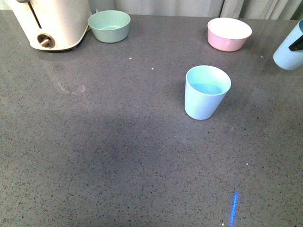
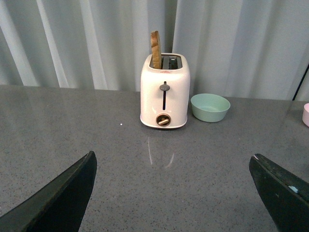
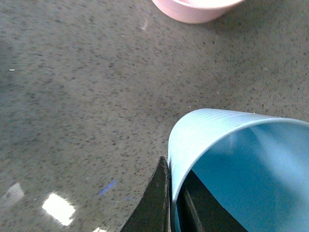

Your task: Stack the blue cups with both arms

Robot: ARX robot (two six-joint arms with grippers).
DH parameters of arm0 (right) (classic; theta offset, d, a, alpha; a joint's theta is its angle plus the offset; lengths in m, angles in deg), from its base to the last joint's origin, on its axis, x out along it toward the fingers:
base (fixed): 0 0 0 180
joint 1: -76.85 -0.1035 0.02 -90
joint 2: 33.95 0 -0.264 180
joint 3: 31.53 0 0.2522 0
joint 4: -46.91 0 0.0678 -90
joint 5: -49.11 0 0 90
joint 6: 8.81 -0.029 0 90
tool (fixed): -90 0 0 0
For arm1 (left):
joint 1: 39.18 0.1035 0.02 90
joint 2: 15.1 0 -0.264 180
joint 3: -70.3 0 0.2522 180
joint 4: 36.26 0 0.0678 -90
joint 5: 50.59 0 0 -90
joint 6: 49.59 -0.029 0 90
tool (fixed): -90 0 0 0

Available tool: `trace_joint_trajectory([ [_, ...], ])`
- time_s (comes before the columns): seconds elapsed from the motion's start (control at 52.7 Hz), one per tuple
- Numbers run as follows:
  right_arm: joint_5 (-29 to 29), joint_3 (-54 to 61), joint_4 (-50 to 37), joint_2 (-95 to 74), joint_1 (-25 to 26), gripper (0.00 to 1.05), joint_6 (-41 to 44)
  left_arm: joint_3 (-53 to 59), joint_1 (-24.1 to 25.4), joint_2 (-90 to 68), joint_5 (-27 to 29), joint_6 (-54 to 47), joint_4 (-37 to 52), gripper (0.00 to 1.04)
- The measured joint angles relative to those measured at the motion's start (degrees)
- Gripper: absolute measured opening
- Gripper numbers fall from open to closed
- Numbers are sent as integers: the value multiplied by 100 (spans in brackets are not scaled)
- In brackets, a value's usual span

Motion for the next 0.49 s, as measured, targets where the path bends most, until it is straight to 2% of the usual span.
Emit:
trace_joint_trajectory([
  [0.209,-444,603,372,1169,-470,2,396,0,0,0,0,0,0,96],
  [0.399,-730,837,507,1930,-1263,2,459,0,0,0,0,0,0,96],
  [0.493,-608,994,516,1993,-1738,2,459,0,0,0,2,0,0,96],
])
